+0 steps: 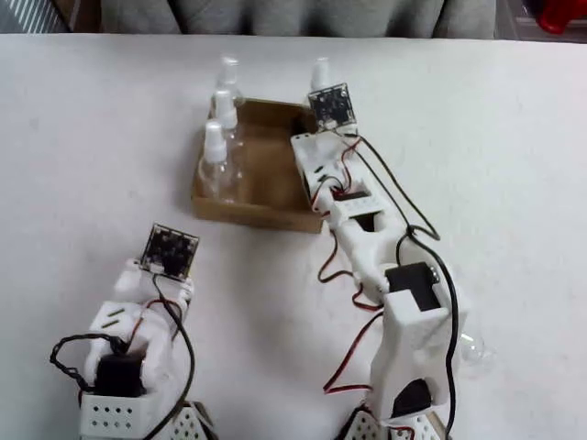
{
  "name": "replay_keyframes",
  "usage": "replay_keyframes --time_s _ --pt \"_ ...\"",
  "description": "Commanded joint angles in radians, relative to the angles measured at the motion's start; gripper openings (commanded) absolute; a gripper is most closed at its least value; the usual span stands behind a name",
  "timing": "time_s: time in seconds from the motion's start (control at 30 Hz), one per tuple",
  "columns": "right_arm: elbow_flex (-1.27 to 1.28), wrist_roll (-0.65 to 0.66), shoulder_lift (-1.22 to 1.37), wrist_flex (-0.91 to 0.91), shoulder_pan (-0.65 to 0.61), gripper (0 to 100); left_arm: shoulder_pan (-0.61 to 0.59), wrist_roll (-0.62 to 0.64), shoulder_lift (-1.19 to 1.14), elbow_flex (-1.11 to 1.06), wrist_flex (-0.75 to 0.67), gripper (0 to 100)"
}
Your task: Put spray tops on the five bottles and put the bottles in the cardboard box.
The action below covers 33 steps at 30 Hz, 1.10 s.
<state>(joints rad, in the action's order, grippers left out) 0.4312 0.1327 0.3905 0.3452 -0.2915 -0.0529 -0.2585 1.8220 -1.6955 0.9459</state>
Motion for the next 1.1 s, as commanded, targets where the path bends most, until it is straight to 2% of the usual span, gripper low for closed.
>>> replay_keyframes --time_s 0.0,0.23,0.47,0.6,1.07 --pt "-0.04 0.005 -0.01 0.01 -0.01 26.2 0.012 -0.014 0.005 0.002 -0.032 2" --pt "-0.04 -0.069 -0.01 0.008 -0.008 37.3 0.012 -0.014 0.005 0.002 -0.032 2" --pt "-0.04 -0.074 -0.012 0.012 -0.008 37.7 0.01 -0.014 0.005 0.002 -0.032 2" --pt "-0.04 -0.124 -0.01 0.012 -0.016 37.7 0.01 -0.014 0.005 0.002 -0.032 2" --pt "-0.032 -0.127 -0.019 0.012 -0.015 37.7 0.008 -0.014 0.005 0.002 -0.034 2"
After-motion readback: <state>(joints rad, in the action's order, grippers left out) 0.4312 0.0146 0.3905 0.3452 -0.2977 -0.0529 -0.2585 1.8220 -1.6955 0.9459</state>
